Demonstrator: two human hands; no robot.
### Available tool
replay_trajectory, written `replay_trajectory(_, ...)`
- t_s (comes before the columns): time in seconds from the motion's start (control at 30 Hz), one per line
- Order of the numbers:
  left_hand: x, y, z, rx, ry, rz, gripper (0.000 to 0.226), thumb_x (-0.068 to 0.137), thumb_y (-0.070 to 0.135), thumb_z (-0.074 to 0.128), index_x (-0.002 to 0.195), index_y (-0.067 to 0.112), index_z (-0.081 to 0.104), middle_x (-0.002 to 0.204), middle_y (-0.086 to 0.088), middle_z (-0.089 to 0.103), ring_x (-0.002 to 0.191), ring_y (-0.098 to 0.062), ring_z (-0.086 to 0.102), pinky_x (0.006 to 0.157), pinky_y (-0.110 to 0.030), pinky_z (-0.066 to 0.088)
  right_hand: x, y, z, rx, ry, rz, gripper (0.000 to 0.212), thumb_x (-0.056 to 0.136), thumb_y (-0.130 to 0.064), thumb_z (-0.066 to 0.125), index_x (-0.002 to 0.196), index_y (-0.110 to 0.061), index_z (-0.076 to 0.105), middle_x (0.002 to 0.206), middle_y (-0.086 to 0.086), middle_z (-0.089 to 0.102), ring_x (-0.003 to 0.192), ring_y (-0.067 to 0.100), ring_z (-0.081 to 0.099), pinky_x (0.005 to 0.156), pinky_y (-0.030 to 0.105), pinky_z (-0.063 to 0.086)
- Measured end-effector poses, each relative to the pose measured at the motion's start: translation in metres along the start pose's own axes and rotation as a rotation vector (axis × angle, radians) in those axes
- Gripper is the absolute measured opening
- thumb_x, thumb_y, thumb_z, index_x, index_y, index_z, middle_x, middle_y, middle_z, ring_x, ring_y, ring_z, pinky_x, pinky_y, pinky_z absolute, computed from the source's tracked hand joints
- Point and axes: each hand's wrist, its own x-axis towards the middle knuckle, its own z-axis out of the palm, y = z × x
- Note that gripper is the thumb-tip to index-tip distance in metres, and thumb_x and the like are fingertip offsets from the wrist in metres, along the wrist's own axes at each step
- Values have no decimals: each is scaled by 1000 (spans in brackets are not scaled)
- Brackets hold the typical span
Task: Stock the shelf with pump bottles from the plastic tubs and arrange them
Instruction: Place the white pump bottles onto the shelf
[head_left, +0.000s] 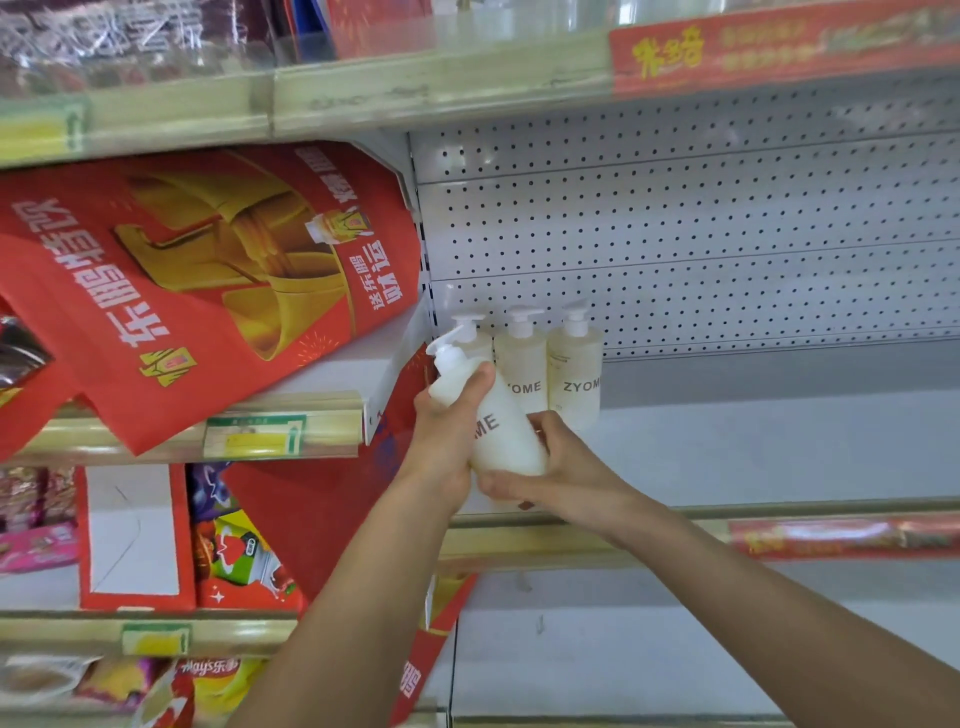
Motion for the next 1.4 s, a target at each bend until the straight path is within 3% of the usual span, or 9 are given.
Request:
replay_trajectory(0.1,-6,16,-3,-4,-101,-8,37,91,42,63,116,15,63,114,-14,71,105,-32,68,95,-56,51,-2,0,-3,150,-22,30,62,69,-34,79,122,-16,53,111,2,66,92,18,69,72,41,61)
replay_trajectory(0.17,-9,26,-6,-23,-175,-29,26,97,38,56,109,18,66,114,-12,71,107,-30,67,98,-54,49,-3,5,-7,352,-128,60,64,67,-39,73,122,-12,58,108,10,68,92,27,68,66,38,58)
replay_trajectory(0.27,-11,33,-9,-8,-226,-31,32,95,39,58,114,14,64,118,-14,69,110,-31,66,99,-54,49,-7,10,-7,508,-225,67,59,70,-37,70,120,-7,59,101,15,67,91,30,65,66,36,56)
replay_trajectory(0.37,-15,31,-6,37,-212,21,35,91,37,66,119,16,62,115,-11,70,105,-27,68,96,-52,52,-5,7,-1,295,-172,49,63,66,-42,75,122,-17,58,109,3,71,99,21,68,82,39,57)
replay_trajectory(0.53,-26,30,-4,218,-162,228,37,87,30,70,120,22,56,114,-2,68,98,-12,68,82,-28,55,7,1,15,84,90,-28,64,65,-31,82,118,-22,47,106,-2,67,93,9,68,75,35,59)
replay_trajectory(0.73,-24,36,-30,579,-93,505,41,91,30,66,127,28,48,118,17,53,103,10,51,87,-3,39,33,18,23,66,209,-4,67,65,-22,86,118,-24,46,108,-3,65,96,10,64,81,32,56)
replay_trajectory(0.9,-30,23,-59,856,56,661,41,91,37,63,129,24,55,124,7,55,108,-9,55,94,-33,49,56,36,33,15,273,23,74,59,-21,89,118,-22,44,108,-4,62,100,13,61,87,37,53)
replay_trajectory(1.1,-50,-6,-70,1023,36,666,36,91,40,59,126,32,54,115,17,54,97,-2,54,82,-34,52,78,40,39,-32,282,2,75,62,-19,87,124,-19,44,110,-2,61,104,15,60,85,30,51)
replay_trajectory(1.4,-62,-49,-93,1065,-2,494,38,93,43,57,129,37,51,124,21,54,108,1,54,87,-32,50,95,36,46,-160,354,18,84,59,-29,90,128,-19,43,117,-1,58,106,17,56,86,32,48)
